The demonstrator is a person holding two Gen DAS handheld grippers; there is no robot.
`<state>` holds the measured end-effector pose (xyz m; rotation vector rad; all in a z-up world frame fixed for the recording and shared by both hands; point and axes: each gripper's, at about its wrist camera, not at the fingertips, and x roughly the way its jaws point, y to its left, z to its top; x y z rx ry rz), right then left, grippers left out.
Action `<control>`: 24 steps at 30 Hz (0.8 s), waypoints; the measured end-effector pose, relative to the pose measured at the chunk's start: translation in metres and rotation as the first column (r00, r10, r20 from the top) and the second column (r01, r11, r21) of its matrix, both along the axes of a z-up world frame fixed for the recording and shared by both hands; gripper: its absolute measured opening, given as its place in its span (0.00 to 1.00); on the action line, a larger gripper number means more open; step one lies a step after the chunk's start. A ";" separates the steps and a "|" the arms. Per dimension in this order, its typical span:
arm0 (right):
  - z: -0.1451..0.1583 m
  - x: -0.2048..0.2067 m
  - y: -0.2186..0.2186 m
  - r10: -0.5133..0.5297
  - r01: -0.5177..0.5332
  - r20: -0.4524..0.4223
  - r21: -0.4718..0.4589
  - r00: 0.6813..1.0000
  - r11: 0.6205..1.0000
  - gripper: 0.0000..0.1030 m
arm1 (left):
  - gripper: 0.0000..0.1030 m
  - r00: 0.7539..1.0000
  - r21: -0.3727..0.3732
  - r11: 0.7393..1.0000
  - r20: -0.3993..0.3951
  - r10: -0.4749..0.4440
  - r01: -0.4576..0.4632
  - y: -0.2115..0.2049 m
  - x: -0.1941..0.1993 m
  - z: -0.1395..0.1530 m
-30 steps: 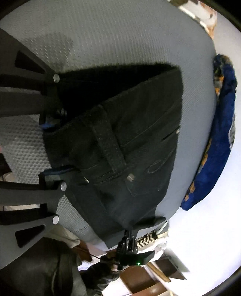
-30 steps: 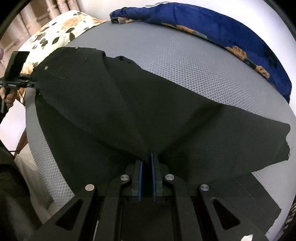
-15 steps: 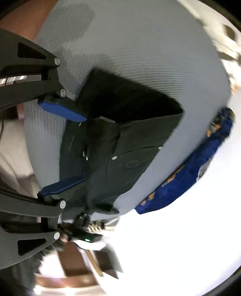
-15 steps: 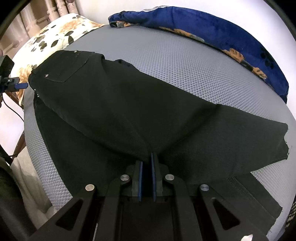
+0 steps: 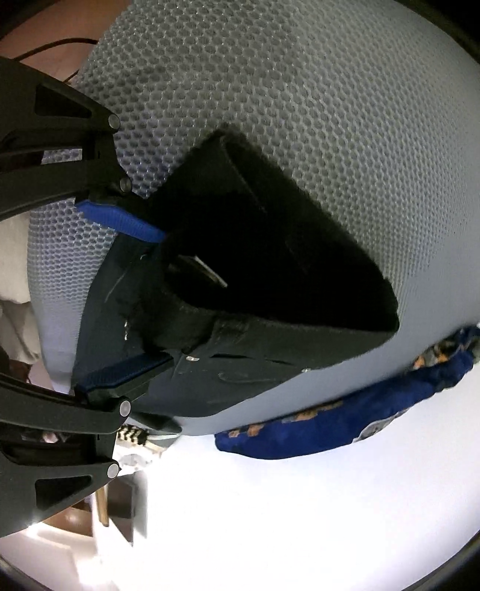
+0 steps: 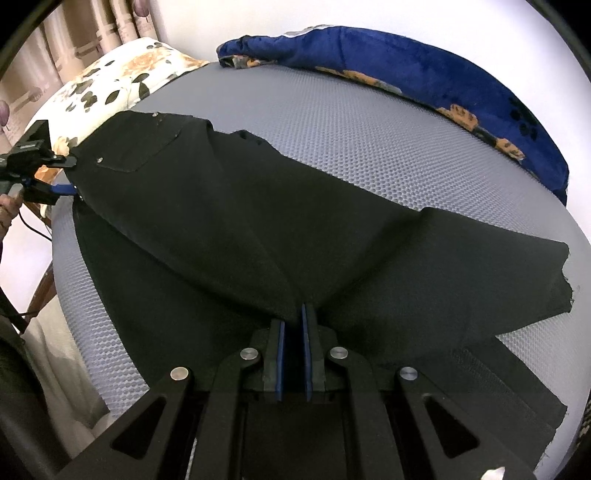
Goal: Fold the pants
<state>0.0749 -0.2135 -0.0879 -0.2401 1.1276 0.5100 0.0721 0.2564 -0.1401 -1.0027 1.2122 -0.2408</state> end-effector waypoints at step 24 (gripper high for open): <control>-0.012 -0.049 0.021 0.013 -0.001 -0.109 0.103 0.994 0.995 0.07 | 0.27 0.957 0.280 0.924 0.057 -0.286 0.260 0.022 0.035 0.011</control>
